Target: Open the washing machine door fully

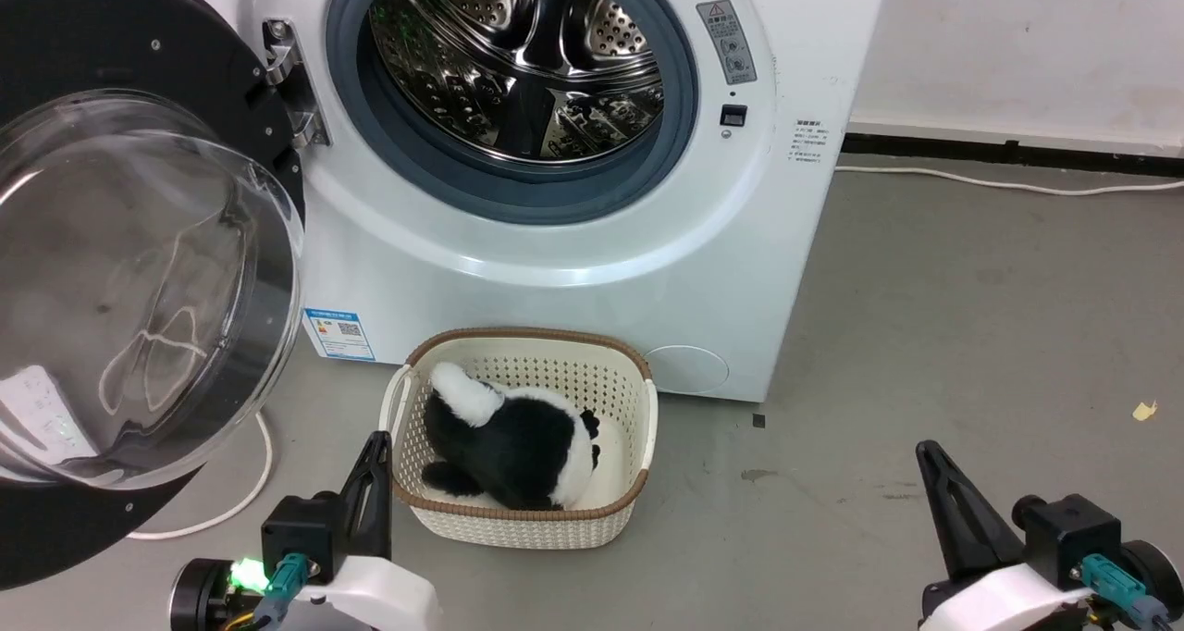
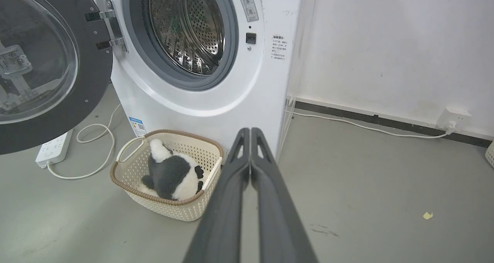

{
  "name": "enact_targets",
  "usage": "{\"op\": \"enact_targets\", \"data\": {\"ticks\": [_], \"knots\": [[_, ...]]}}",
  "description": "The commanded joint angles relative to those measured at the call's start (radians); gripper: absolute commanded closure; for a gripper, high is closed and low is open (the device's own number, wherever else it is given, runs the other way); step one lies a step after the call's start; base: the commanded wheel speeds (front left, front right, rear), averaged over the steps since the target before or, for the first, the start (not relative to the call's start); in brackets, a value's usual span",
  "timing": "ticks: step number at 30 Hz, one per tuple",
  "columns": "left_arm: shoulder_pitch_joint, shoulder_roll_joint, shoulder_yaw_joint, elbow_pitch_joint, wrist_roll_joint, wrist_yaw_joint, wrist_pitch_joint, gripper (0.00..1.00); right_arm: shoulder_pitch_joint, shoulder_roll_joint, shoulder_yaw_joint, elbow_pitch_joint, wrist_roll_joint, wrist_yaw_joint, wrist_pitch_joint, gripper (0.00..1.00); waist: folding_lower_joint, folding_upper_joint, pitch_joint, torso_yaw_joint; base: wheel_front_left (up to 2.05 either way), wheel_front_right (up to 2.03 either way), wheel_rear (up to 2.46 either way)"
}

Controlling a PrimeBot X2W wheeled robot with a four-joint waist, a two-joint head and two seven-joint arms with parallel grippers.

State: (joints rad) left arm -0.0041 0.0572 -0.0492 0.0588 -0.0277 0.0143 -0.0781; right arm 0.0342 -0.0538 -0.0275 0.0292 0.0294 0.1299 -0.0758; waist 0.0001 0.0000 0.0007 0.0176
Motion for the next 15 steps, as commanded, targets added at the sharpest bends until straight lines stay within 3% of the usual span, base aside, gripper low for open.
{"op": "enact_targets", "data": {"ticks": [1,15], "knots": [[0.003,0.0,0.005,-0.008,0.007,-0.006,0.007,1.0,-0.013,0.003,0.002,-0.006,-0.005,0.001,0.004,1.0,-0.0001,0.0,0.0,0.0,0.0,0.0,0.0],[0.003,-0.003,0.023,-0.028,0.016,-0.009,0.036,1.0,-0.021,0.003,0.012,-0.016,-0.015,0.001,0.033,1.0,-0.0001,0.0,0.0,-0.007,0.0,0.0,0.0]]}}
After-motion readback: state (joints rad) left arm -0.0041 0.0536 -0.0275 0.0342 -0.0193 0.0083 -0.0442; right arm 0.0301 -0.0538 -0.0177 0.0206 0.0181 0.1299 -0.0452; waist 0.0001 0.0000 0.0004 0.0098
